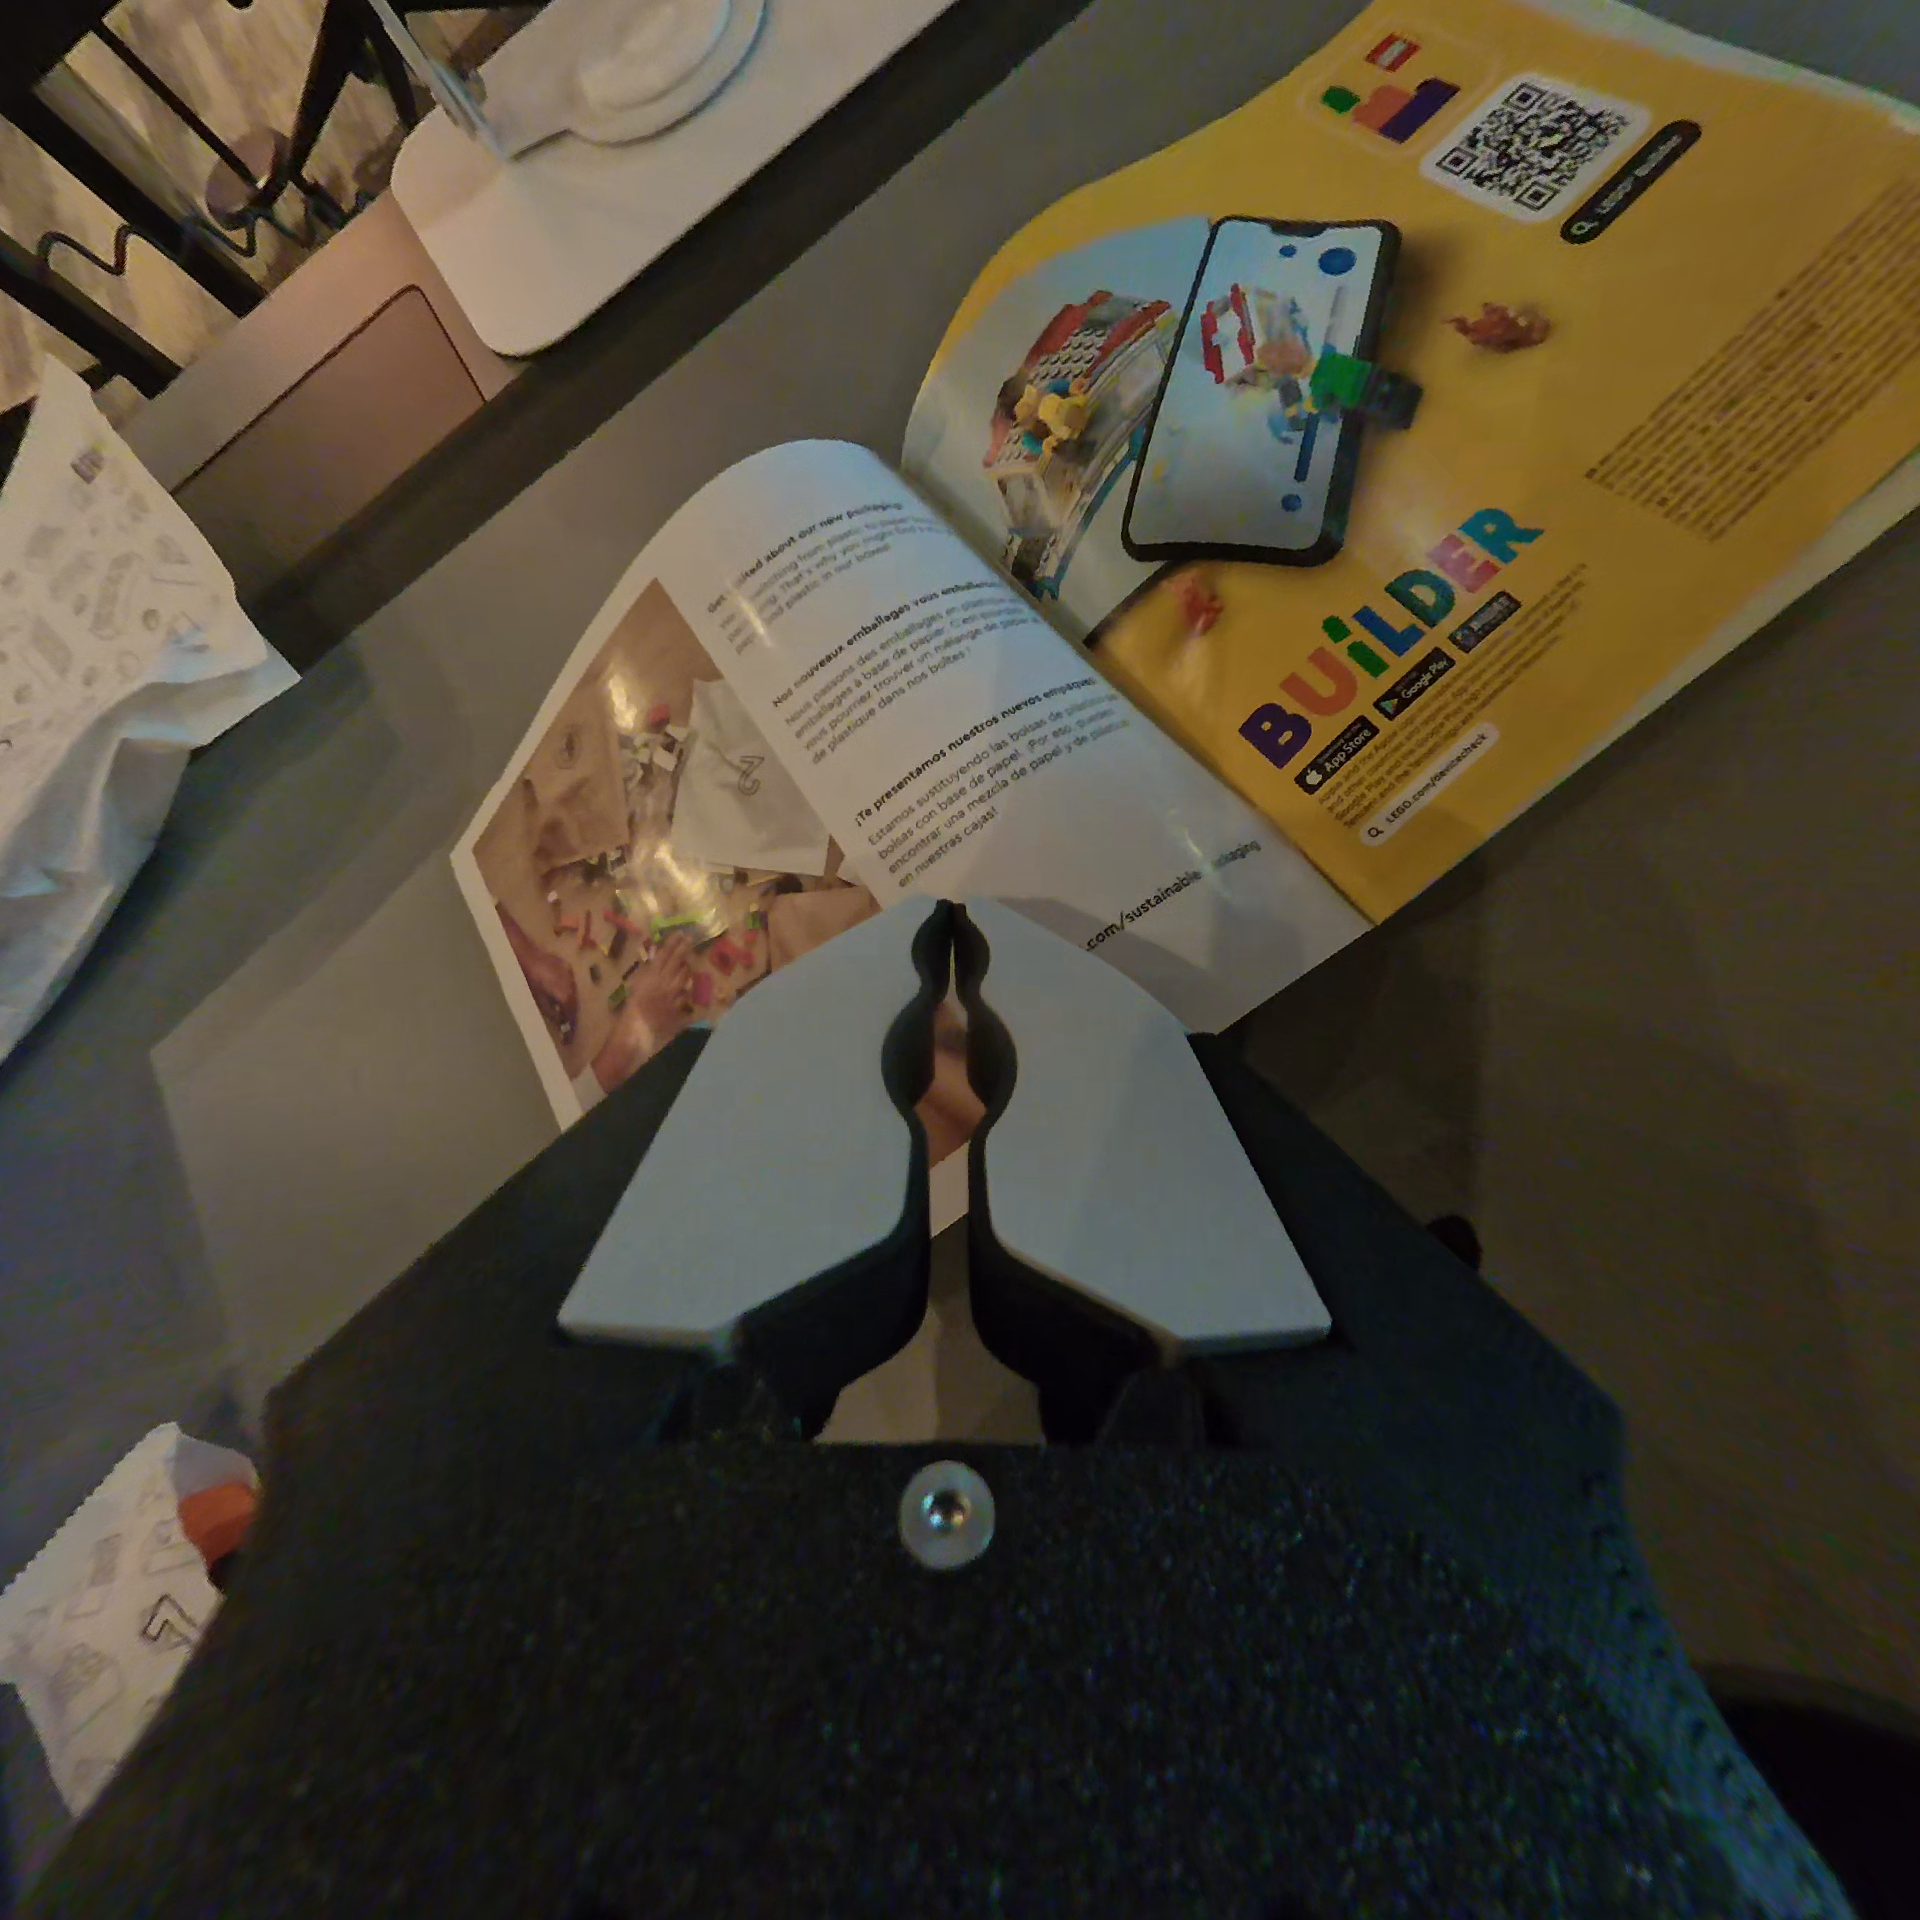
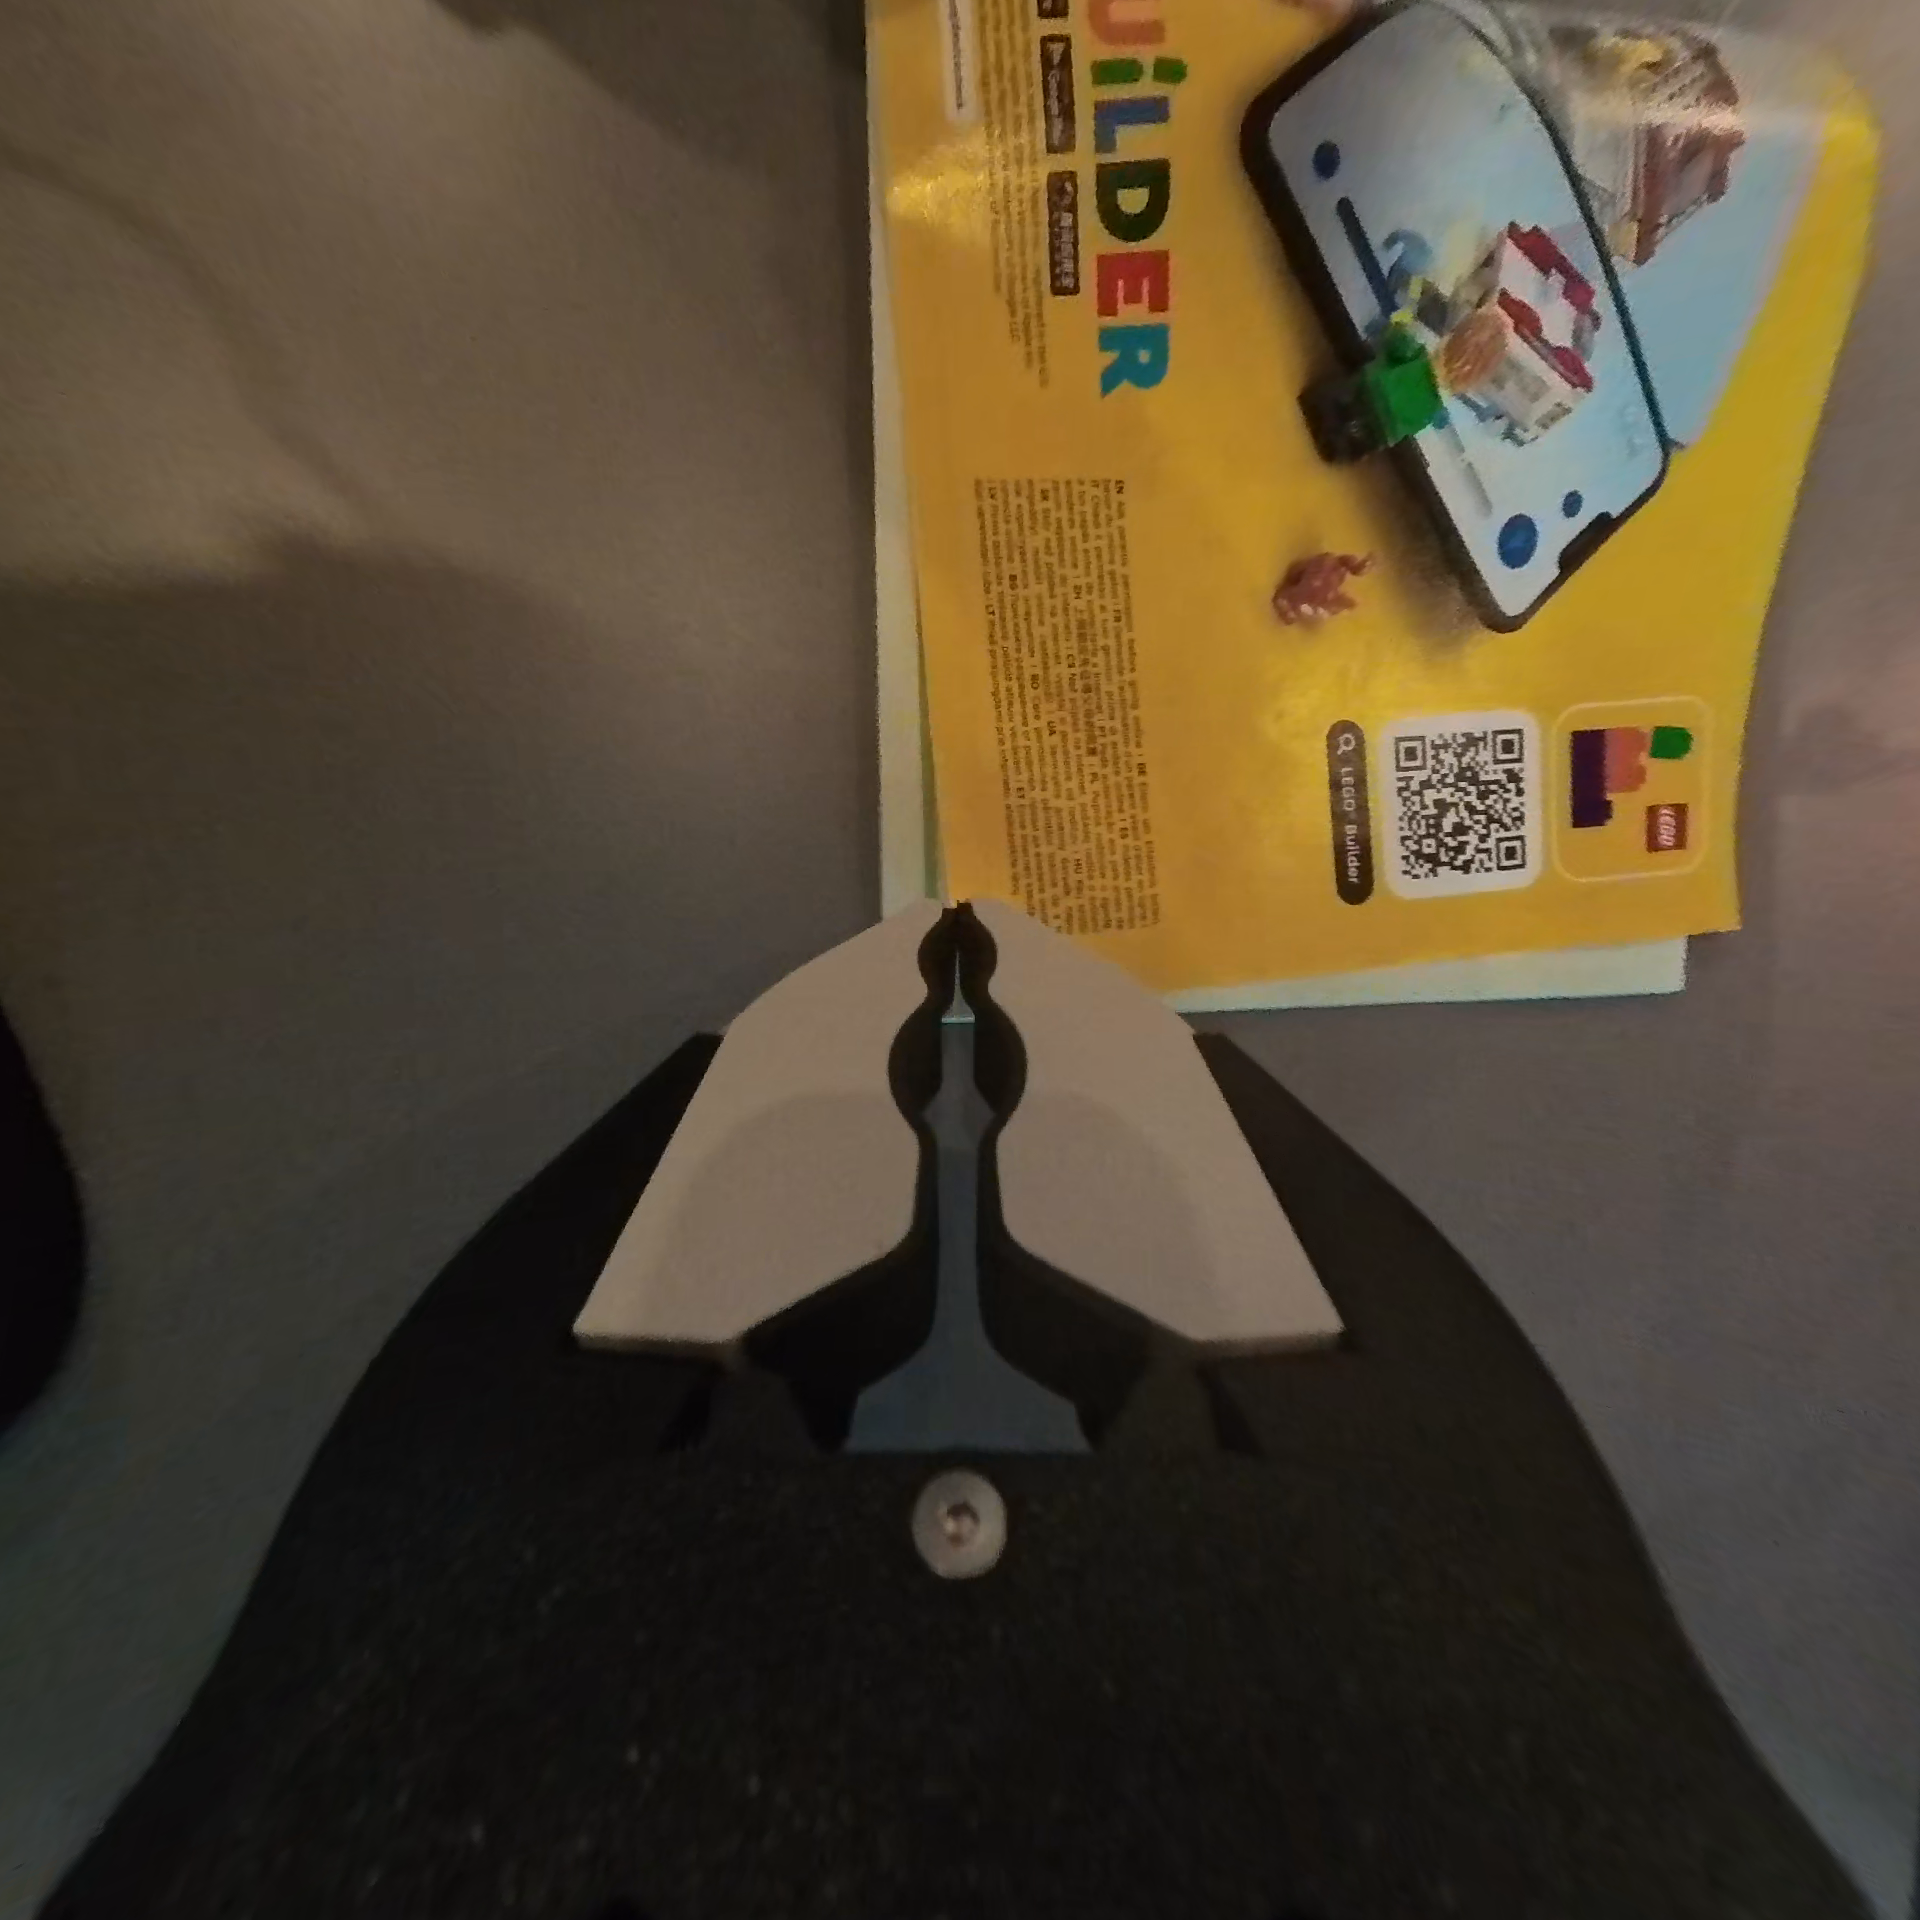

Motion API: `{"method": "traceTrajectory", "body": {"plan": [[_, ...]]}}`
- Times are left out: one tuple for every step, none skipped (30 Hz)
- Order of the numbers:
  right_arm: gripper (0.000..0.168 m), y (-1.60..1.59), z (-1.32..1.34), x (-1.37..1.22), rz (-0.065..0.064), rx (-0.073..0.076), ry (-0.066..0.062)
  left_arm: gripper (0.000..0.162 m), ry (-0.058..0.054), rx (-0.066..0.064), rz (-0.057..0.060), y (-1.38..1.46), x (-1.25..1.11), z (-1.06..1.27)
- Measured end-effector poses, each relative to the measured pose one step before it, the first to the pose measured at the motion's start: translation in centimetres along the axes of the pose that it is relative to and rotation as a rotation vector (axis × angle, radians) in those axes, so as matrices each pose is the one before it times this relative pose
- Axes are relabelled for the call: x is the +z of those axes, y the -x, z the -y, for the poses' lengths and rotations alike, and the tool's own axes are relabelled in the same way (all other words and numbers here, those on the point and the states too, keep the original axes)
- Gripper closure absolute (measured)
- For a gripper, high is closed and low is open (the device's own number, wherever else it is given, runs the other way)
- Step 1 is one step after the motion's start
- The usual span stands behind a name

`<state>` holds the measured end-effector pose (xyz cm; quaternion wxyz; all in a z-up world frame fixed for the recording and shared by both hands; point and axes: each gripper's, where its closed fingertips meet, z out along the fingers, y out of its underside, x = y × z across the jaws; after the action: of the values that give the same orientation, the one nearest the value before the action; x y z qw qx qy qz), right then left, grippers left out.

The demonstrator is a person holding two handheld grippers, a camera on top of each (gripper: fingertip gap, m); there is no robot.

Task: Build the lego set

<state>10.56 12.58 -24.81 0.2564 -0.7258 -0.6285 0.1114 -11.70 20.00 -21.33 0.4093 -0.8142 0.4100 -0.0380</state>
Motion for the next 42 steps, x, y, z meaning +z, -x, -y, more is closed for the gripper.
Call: {"method": "traceTrajectory", "body": {"plan": [[0.168,-0.115,0.1,-0.089,-0.0048,-0.0005,-0.0057,0.162,-0.0037,0.0005,0.0009,0.017,-0.047,0.064],[0.168,-0.042,0.159,-0.122,0.0001,0.0041,-0.0084,0.162,-0.0048,0.0019,-0.0006,-0.035,-0.039,0.081],[0.168,-0.055,0.15,-0.159,-0.001,0.0061,-0.0063,0.162,-0.0029,0.0024,-0.0006,-0.035,-0.036,0.059],[0.168,-0.115,0.129,-0.19,-0.0068,0.003,-0.0044,0.162,-0.0032,0.0017,0.0003,-0.041,-0.026,0.076],[0.168,-0.125,0.116,-0.21,-0.0098,-0.0008,-0.0037,0.162,-0.0036,0.0025,-0.0033,-0.106,-0.025,0.075],[0.168,-0.085,0.129,-0.222,-0.0093,-0.0013,-0.0038,0.162,-0.0031,0.0025,-0.0055,-0.161,-0.022,0.084],[0.168,-0.058,0.148,-0.216,-0.0086,-0.0014,-0.0047,0.162,-0.0038,0.0015,-0.0039,-0.151,-0.01,0.086],[0.168,-0.052,0.181,-0.205,-0.0097,-0.0029,-0.006,0.162,-0.0051,0.0025,-0.0055,-0.188,-0.011,0.118],[0.168,-0.016,0.209,-0.196,-0.0085,-0.0025,-0.0075,0.162,-0.0075,0.0014,-0.0098,-0.272,-0.028,0.168],[0.168,-0.025,0.264,-0.185,-0.0088,-0.0016,-0.0094,0.162,-0.0115,-0.001,-0.0174,-0.406,-0.037,0.278],[0.168,-0.01,0.34,-0.178,-0.0082,-0.0019,-0.0113,0.16,-0.0148,-0.0001,-0.0256,-0.575,-0.024,0.376],[0.168,-0.012,0.344,-0.173,-0.0084,-0.0029,-0.0088,0.155,-0.0122,0.0013,-0.0266,-0.634,-0.013,0.405],[0.168,-0.067,0.342,-0.144,-0.0113,-0.006,-0.0055,0.152,-0.0114,0.0068,-0.0255,-0.663,0.003,0.455],[0.168,-0.068,0.355,-0.113,-0.0109,-0.0081,-0.0054,0.149,-0.011,0.0133,-0.025,-0.719,0.028,0.481],[0.168,-0.031,0.411,-0.114,-0.0074,-0.006,-0.0088,0.147,-0.0116,0.016,-0.0221,-0.726,0.053,0.544],[0.168,-0.009,0.445,-0.095,-0.0046,-0.0033,-0.0108,0.144,-0.0133,0.0198,-0.0248,-0.823,0.101,0.604],[0.168,-0.009,0.414,-0.066,-0.0035,-0.0026,-0.009,0.141,-0.0142,0.0193,-0.0294,-0.903,0.14,0.645],[0.168,-0.026,0.361,-0.058,-0.0041,-0.0034,-0.0061,0.139,-0.0088,0.0173,-0.0334,-0.96,0.231,0.591],[0.168,-0.052,0.344,-0.069,-0.006,-0.0047,-0.0048,0.136,-0.0058,0.0172,-0.0318,-0.946,0.297,0.565],[0.168,-0.08,0.349,-0.089,-0.0062,-0.0047,-0.0067,0.134,-0.0085,0.0192,-0.0261,-0.855,0.343,0.614],[0.168,-0.082,0.373,-0.099,-0.0044,-0.0021,-0.0082,0.133,-0.0115,0.0232,-0.0243,-0.83,0.412,0.656],[0.168,-0.13,0.384,-0.116,-0.0056,-0.0005,-0.0094,0.132,-0.0118,0.0203,-0.0217,-0.758,0.523,0.665],[0.168,-0.165,0.425,-0.119,-0.0062,0.0004,-0.0122,0.131,-0.0074,0.0155,-0.0185,-0.678,0.605,0.584],[0.168,-0.169,0.447,-0.144,-0.0052,0.0037,-0.0136,0.13,-0.0084,0.0132,-0.0147,-0.581,0.703,0.586],[0.168,-0.169,0.439,-0.128,-0.0045,0.0045,-0.0131,0.131,-0.0135,0.0104,-0.0058,-0.388,0.796,0.592],[0.168,-0.152,0.296,-0.092,-0.0037,0.0018,-0.0064,0.131,-0.0053,0.0127,-0.0036,-0.305,0.903,0.372],[0.168,-0.133,0.037,-0.051,-0.0044,-0.0024,0.0062,0.131,0.0244,0.0204,-0.0032,-0.231,0.979,-0.141],[0.168,-0.004,-0.281,-0.009,0.0033,-0.003,0.0173,0.128,0.0454,0.0305,0.0048,-0.074,0.989,-0.485],[0.168,0.161,-0.611,0.043,0.0138,0.0027,0.0255,0.125,0.0423,0.035,0.0135,0.079,0.792,-0.491],[0.168,0.264,-0.953,0.1,0.0177,0.0048,0.032,0.124,0.0194,0.0265,0.0105,0.045,0.46,-0.191],[0.168,0.444,-1.237,0.194,0.0245,0.0024,0.0373,0.125,0.0004,0.008,-0.0015,-0.084,0.139,-0.001],[0.168,0.435,-1.269,0.288,0.0169,0.0022,0.0328,0.125,-0.0044,-0.0079,-0.0067,-0.123,-0.051,0.026],[0.168,0.442,-1.073,0.312,0.0108,-0.0007,0.0182,0.127,-0.0059,-0.0095,-0.0023,-0.019,-0.15,-0.045],[0.168,0.584,-0.848,0.303,0.0198,0.0004,0.0075,0.127,-0.003,-0.0078,0.0027,0.083,-0.16,-0.139],[0.166,0.493,-0.61,0.307,0.0177,0.0079,0.0025,0.127,0.0,-0.0082,0.0024,0.081,-0.164,-0.205],[0.146,0.388,-0.458,0.296,0.0155,0.0096,0.0021,0.127,-0.0004,-0.0102,0.002,0.074,-0.187,-0.213],[0.14,0.224,-0.425,0.281,0.0097,0.006,0.0097,0.127,-0.0017,-0.0122,0.002,0.073,-0.205,-0.196],[0.136,-0.002,-0.36,0.278,-0.0028,-0.0024,0.0132,0.128,-0.0004,-0.0138,0.0016,0.068,-0.21,-0.225],[0.135,-0.117,-0.278,0.259,-0.0086,-0.012,0.0117,0.128,0.0,-0.0132,0.0012,0.058,-0.21,-0.193],[0.135,-0.153,-0.163,0.225,-0.008,-0.0137,0.0068,0.128,0.0028,-0.0129,0.0038,0.094,-0.224,-0.192],[0.137,-0.172,0.013,0.17,-0.0051,-0.0089,-0.0028,0.128,-0.0007,-0.0087,0.0046,0.1,-0.266,-0.126],[0.14,-0.109,0.064,0.112,0.0031,-0.004,-0.0079,0.129,-0.0037,-0.0057,0.0082,0.121,-0.28,-0.073]]}}
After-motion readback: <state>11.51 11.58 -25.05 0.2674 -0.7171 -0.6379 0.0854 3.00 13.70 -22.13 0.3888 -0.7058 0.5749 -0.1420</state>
